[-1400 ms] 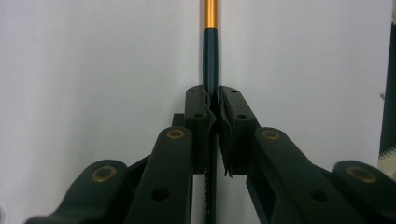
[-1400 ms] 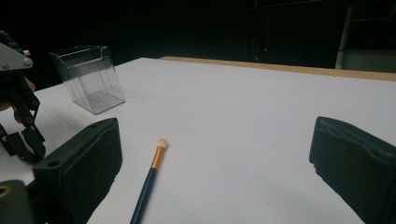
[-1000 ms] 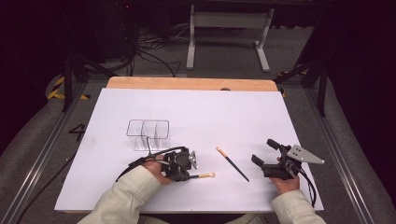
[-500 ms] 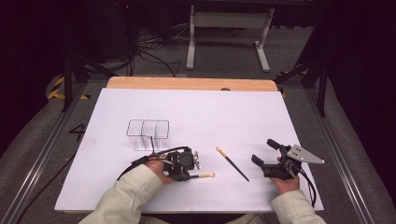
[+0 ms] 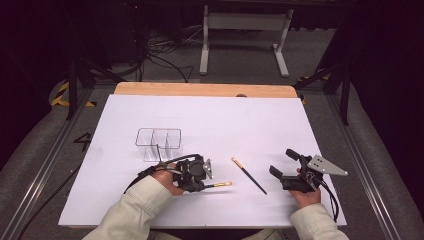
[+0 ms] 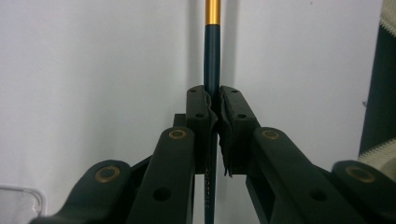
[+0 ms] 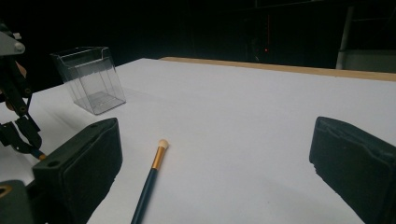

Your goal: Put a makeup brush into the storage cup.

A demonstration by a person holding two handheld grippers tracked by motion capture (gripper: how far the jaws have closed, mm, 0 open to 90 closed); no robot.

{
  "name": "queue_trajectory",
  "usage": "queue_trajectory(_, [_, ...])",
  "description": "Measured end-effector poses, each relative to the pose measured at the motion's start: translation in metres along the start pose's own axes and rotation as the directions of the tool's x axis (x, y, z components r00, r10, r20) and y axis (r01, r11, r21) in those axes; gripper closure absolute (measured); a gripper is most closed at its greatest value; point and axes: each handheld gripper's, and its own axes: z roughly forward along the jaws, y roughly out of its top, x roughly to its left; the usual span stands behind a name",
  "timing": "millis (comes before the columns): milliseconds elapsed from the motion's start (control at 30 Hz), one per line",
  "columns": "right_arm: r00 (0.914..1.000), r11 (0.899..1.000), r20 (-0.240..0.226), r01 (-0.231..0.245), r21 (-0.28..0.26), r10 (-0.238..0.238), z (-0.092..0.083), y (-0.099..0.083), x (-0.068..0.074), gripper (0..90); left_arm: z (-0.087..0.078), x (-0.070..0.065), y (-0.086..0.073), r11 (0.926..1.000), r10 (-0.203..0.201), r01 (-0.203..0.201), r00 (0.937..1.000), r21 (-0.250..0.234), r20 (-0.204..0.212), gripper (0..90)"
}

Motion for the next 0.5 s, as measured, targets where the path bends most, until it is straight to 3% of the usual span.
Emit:
queue_trajectory(133, [1.0000, 1.000, 0.000, 0.000, 0.000, 0.000, 0.000, 0.000, 0.000, 2.8, -0.014, 0.001, -0.003, 0.9971, -0.004, 0.003, 1.0000, -0.076, -0.009, 83.0])
queue_trajectory(333, [1.0000, 1.000, 0.001, 0.000, 0.000, 0.000, 0.000, 0.000, 0.000, 2.8, -0.025, -0.003, -0.004, 0.9892, -0.031, 0.028, 0.9994, -0.144, -0.013, 83.0])
queue_trajectory(367, [1.0000, 1.000, 0.001, -0.001, 0.000, 0.001, 0.000, 0.000, 0.000, 2.8, -0.027, -0.002, -0.005, 0.9869, -0.022, 0.019, 0.9997, -0.160, -0.014, 83.0])
queue_trajectory(400, [1.0000, 1.000, 0.000, 0.000, 0.000, 0.000, 0.000, 0.000, 0.000, 2.8, -0.032, -0.002, -0.006, 0.9794, -0.031, 0.029, 0.9995, -0.200, -0.009, 83.0])
queue_trajectory(433, [1.0000, 1.000, 0.000, 0.000, 0.000, 0.000, 0.000, 0.000, 0.000, 2.8, -0.032, -0.002, -0.006, 0.9794, -0.031, 0.029, 0.9995, -0.200, -0.009, 83.0])
queue_trajectory(500, [1.0000, 1.000, -0.001, 0.000, 0.000, 0.000, 0.000, 0.000, 0.000, 2.8, -0.038, -0.002, -0.008, 0.9654, -0.044, 0.041, 0.9990, -0.257, -0.004, 83.0])
